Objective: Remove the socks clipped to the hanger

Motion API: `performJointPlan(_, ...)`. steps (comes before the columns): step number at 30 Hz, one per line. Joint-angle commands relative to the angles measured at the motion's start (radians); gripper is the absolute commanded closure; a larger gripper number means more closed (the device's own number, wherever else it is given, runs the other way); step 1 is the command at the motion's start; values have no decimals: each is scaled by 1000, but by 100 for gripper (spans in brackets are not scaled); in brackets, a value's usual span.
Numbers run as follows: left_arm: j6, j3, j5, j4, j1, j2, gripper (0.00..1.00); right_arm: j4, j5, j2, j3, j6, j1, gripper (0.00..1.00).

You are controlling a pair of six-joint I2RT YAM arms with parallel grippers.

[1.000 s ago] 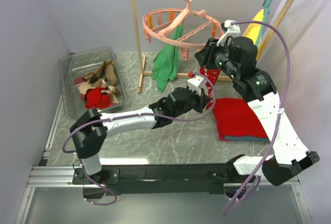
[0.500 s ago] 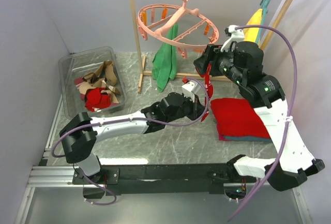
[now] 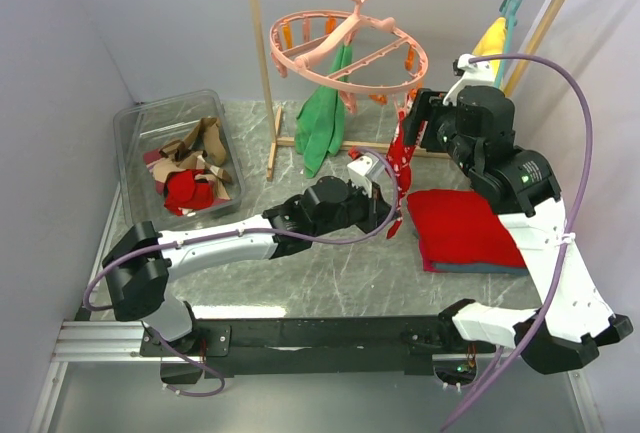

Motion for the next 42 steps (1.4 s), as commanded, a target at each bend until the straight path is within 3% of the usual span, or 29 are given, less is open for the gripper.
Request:
performJointPlan(1,14,36,14,-26,-6,-56,99,38,14,40,71,-29,-8,25)
performJointPlan(10,-16,-13,26,11,-6,-97,99,150,-95,121,78,-42,1,34)
performJointPlan(16,-49,-15,22,11,-8,-79,99,222,-36,139,51,-76,29,39)
performJointPlan(25,-78,-12,46,26,-8,-74,99,201,81,179,71,-96,40,46)
performJointPlan(42,-93,-1,57,13,-9,-74,99,224,52,230,77,-104,43,44)
